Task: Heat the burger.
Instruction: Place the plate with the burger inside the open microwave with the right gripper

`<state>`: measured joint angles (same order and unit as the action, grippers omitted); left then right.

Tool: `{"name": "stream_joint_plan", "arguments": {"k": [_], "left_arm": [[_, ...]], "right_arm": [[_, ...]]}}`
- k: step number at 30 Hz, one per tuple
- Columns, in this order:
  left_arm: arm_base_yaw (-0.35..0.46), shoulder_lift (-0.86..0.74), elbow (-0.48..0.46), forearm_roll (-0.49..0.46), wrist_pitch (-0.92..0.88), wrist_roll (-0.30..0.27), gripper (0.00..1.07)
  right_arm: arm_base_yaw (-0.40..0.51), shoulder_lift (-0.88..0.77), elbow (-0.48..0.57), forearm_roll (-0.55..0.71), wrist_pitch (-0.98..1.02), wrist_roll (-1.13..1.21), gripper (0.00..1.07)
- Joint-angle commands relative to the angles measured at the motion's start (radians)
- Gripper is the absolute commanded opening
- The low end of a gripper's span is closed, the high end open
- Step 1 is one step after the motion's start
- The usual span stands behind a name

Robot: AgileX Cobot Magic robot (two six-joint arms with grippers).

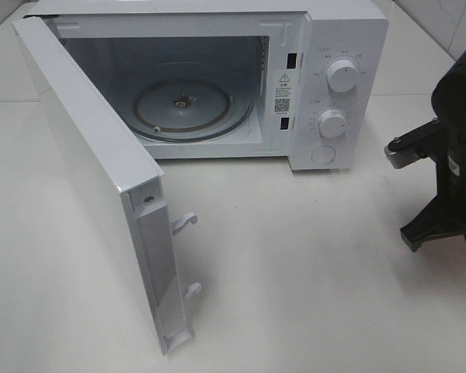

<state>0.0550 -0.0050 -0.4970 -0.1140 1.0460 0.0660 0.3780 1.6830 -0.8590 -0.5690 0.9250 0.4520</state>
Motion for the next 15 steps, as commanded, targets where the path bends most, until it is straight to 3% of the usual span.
{"name": "stream_joint_plan", "arguments": {"k": [1,15], "left_arm": [[0.0,-0.022,0.002,-0.002,-0.009,-0.003,1.0],[0.0,-0.022,0.002,-0.002,-0.009,-0.003,1.0]], "right_arm": [[0.045,-0.014,0.005,-0.052,0.067,0.008,0.0],[0.164,-0.079,0.005,-0.034,0.132,0.008,0.0]]}}
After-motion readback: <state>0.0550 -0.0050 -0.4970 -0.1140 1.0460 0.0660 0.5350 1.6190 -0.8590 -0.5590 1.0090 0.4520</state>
